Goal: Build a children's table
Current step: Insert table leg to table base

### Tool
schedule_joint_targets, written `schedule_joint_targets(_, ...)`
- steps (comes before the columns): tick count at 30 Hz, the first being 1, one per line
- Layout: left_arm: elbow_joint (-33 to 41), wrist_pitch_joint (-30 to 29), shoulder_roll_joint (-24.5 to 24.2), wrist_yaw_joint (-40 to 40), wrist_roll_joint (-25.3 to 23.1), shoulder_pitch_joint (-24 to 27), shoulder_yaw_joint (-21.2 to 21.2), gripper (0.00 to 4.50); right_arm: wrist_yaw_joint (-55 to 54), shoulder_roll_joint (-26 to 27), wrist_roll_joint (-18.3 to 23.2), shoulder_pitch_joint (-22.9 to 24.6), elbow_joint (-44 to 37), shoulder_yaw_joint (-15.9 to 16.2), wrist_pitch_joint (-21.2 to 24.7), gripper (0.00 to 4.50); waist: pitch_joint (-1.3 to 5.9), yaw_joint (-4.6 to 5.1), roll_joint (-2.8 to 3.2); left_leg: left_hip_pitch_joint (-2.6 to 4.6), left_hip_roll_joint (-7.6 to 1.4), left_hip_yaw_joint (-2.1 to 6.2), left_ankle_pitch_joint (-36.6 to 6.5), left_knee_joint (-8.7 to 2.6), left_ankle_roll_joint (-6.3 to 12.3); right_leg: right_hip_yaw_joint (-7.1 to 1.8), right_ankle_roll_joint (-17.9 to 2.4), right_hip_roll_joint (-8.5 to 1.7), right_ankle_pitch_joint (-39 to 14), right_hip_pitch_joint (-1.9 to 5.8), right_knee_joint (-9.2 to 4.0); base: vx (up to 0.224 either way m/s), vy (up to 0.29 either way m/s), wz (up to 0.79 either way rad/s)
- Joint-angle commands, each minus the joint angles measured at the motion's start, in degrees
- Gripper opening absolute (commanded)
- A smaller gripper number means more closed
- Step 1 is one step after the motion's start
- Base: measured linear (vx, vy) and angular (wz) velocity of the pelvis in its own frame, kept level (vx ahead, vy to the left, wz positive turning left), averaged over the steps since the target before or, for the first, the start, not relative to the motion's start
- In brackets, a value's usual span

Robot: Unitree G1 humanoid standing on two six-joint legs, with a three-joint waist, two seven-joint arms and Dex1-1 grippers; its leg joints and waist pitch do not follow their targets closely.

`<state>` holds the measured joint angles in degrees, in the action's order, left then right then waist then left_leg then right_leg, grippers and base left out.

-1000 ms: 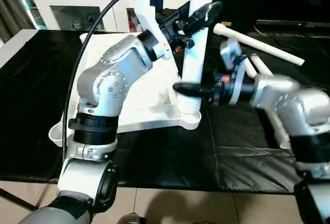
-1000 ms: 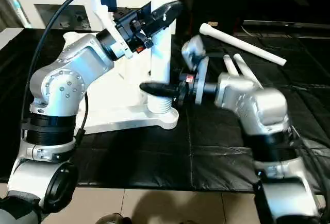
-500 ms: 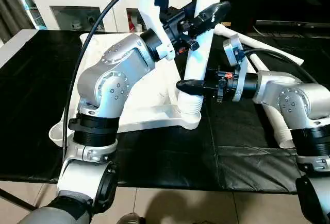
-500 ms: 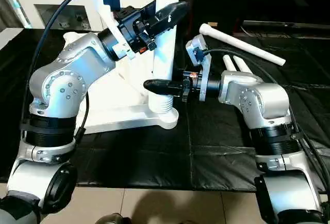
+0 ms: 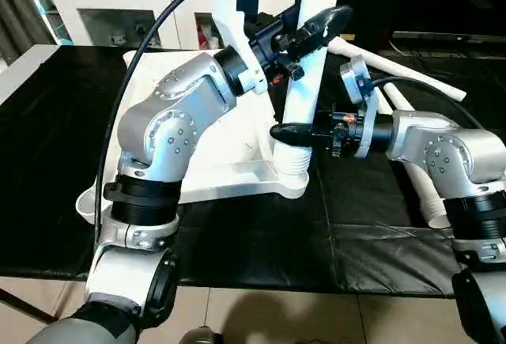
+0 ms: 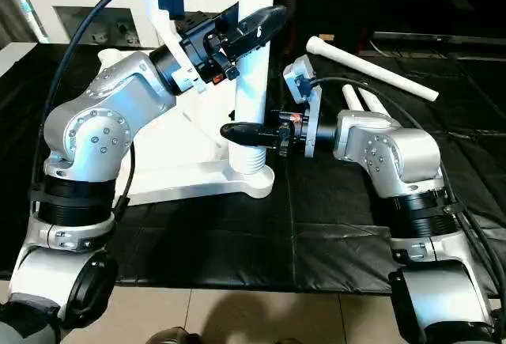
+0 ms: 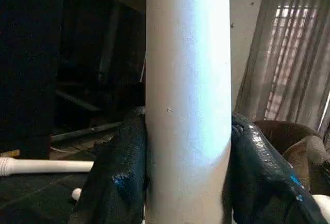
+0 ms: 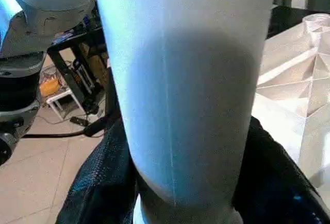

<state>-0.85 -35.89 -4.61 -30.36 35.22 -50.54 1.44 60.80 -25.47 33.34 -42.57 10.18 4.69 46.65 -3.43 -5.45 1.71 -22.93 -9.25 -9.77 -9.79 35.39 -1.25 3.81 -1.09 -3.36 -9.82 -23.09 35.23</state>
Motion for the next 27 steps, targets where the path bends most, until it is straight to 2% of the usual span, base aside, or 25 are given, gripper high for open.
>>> schedule_joint_targets(1,2.29,-0.63,0.25,-1.1,1.52,-0.45,-0.48,1.79,-0.38,-0.21,-0.75,-0.89,0.9,-0.44,-0.2,2.05,4.65,-0.21,-1.46,1.06,-3.35,1.04,-5.42,-3.13,3.4,-2.61,-10.76,-4.86,-12.86,3.32,-4.1,0.0,0.0,0.0)
schedule_joint_targets(6,2.74,-0.68,0.23,-1.19,1.66,-0.48,-0.49,1.79,-0.52,0.12,-0.9,-0.59,0.75,-0.31,-0.56,2.0,4.69,-0.24,-1.44,1.07,-3.4,1.1,-5.28,-3.14,3.32,-2.6,-10.71,-4.86,-12.78,3.32,-4.03,0.0,0.0,0.0)
schedule_joint_targets(7,2.51,-1.25,0.77,-0.56,2.48,-0.73,0.19,2.14,-0.55,0.18,-0.91,-0.49,0.68,-0.28,-0.64,2.0,4.69,-0.22,-1.45,1.08,-3.41,1.09,-5.26,-3.14,3.32,-2.6,-10.77,-4.86,-12.59,3.32,-4.02,0.0,0.0,0.0)
schedule_joint_targets(9,2.3,-2.82,1.4,0.09,4.32,-1.08,1.39,2.49,-0.64,0.29,-0.96,-0.32,0.59,-0.21,-0.8,2.0,4.7,-0.22,-1.43,1.05,-3.36,1.07,-5.0,-3.08,3.39,-2.59,-11.29,-4.81,-11.53,3.33,-3.92,0.0,0.0,0.0)
schedule_joint_targets(12,2.42,-4.1,1.67,-0.1,6.27,-1.5,2.48,2.67,-0.76,0.44,-1.01,-0.08,0.46,-0.19,-1.05,1.98,4.66,-0.26,-1.47,1.08,-3.35,1.03,-5.22,-3.09,3.35,-2.57,-11.94,-4.82,-11.54,3.34,-3.93,0.0,0.0,0.0)
schedule_joint_targets(17,3.5,-3.13,2.02,-0.38,6.58,-1.53,2.67,2.93,-0.94,0.71,-1.07,0.26,0.26,-0.27,-1.31,1.96,4.65,-0.27,-1.35,1.14,-3.46,1.14,-5.66,-3.16,3.27,-2.59,-11.49,-4.82,-11.92,3.34,-3.98,0.0,0.0,0.0)
schedule_joint_targets(18,5.85,-2.23,2.66,-2.24,8.21,-1.23,2.48,3.12,-1.3,0.99,-1.09,0.48,0.25,-0.5,-1.68,1.96,4.67,-0.28,-1.44,1.1,-3.4,1.09,-5.45,-3.12,3.38,-2.62,-11.49,-4.85,-11.61,3.38,-3.96,0.0,0.0,0.0)
schedule_joint_targets(19,6.44,-2.07,2.94,-2.47,8.75,-1.2,2.59,3.12,-1.41,1.07,-1.09,0.52,0.26,-0.57,-1.77,1.96,4.67,-0.32,-1.45,1.08,-3.47,1.1,-5.42,-3.13,3.38,-2.64,-11.59,-4.96,-11.57,3.41,-3.93,0.0,0.0,0.0)
schedule_joint_targets(20,7.42,-2.47,4.48,-1.2,11.88,-1.72,4.6,3.18,-1.88,1.42,-1.07,0.68,0.23,-0.8,-2.01,1.96,4.63,-0.29,-1.41,1.05,-3.45,1.03,-5.4,-3.09,3.3,-2.62,-12.14,-4.94,-11.28,3.39,-3.95,0.0,0.0,0.0)
schedule_joint_targets(21,7.42,-2.47,4.48,-1.2,11.88,-1.72,4.6,3.18,-1.88,1.42,-1.07,0.68,0.23,-0.8,-2.01,1.96,4.62,-0.29,-1.45,1.01,-3.44,1.02,-5.47,-3.08,3.2,-2.62,-12.42,-4.97,-11.1,3.47,-3.86,0.0,0.0,0.0)
schedule_joint_targets(25,4.68,-0.48,6.44,3.44,15.47,-4.56,10.42,3.2,-3.69,2.66,-1.18,0.86,0.64,-1.74,-3.23,1.94,4.54,-0.37,-1.37,1.05,-3.32,1.05,-6.18,-3.04,2.99,-2.58,-12.55,-4.87,-12.02,3.37,-4.09,0.0,0.0,0.0)
schedule_joint_targets(27,3.61,0.2,6.65,4.6,16.13,-5.26,11.92,3.2,-4.3,2.95,-1.37,0.95,0.74,-1.89,-3.75,1.93,4.43,-0.37,-1.5,1.07,-3.24,1.08,-7.2,-3.07,2.78,-2.54,-11.56,-4.81,-13.79,3.41,-4.34,0.0,0.0,0.0)
